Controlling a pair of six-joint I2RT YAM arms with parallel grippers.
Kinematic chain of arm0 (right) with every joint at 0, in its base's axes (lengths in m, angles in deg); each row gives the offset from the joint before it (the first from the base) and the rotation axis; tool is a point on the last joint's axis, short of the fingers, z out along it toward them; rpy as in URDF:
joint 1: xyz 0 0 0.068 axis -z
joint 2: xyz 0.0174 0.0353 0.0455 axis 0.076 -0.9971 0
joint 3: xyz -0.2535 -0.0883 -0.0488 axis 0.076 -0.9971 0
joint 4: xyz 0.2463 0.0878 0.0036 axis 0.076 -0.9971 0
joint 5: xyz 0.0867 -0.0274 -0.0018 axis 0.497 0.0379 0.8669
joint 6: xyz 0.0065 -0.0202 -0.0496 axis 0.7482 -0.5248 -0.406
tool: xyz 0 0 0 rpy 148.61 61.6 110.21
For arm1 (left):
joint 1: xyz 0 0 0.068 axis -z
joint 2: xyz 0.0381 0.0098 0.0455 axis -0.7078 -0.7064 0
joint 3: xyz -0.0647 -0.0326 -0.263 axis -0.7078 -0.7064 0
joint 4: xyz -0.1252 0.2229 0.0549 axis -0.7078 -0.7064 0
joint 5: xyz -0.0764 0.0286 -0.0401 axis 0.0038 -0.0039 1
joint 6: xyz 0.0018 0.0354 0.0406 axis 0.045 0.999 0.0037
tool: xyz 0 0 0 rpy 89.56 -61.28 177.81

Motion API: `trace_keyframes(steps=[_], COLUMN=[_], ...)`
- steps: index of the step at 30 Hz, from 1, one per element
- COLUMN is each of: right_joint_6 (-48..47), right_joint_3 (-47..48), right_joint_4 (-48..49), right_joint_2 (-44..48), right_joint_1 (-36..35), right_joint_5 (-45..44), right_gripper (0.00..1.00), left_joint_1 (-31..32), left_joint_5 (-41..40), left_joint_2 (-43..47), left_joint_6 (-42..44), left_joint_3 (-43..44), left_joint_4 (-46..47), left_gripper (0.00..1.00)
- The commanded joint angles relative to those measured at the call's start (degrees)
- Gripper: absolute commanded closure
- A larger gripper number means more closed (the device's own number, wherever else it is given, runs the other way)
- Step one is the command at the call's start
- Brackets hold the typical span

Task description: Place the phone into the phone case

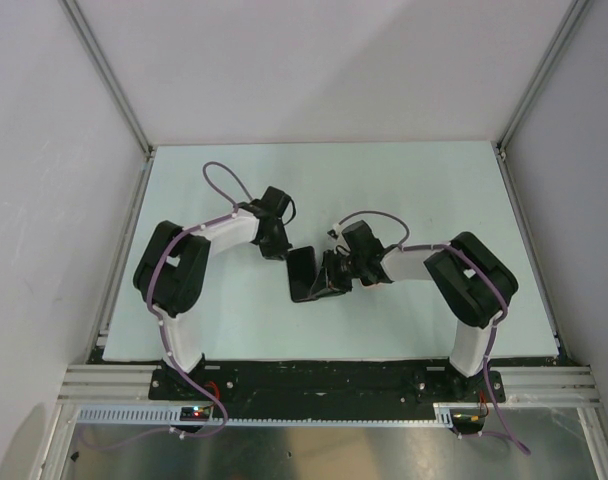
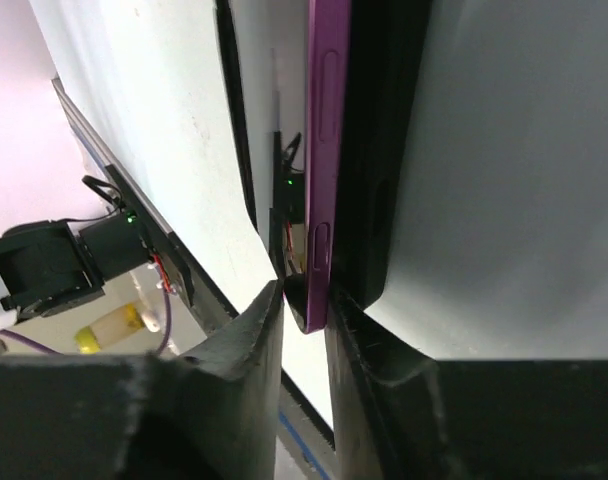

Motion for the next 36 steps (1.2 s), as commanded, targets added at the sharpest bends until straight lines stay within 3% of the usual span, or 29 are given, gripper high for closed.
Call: trace_keyframes(steps=[1,8,20,36], right_joint_6=[-3.82,-5.33,-7.5,-11.35], right_joint_3=[0.09,0.24,1.08,16.22], right_joint_4=[-10.24,-14.33,-20.7,-16.56], right_joint_2=[1.8,6.12,14.31,-0.55], right_joint_1=[-1.35,-2.05,-2.81,-0.33], right_joint_5=[-6.56,-11.68,-24.36,-34.3], right_gripper=[0.67,0.5,0.45,0.3], left_joint_1=[1.28,1.31,1.25,1.28], left_joint_5=[0.87,1.0,1.28,2.2], left_joint_2=[-0.53,-0.52,-0.52,-1.08], left_joint_6=[0.29,0.6,1.42,1.8], left_joint_3=[1.99,1.81,1.74,1.85], left_joint_4=[5.47,5.47,5.41,5.34], left_gripper=[0.9,0.9,0.9,0.91])
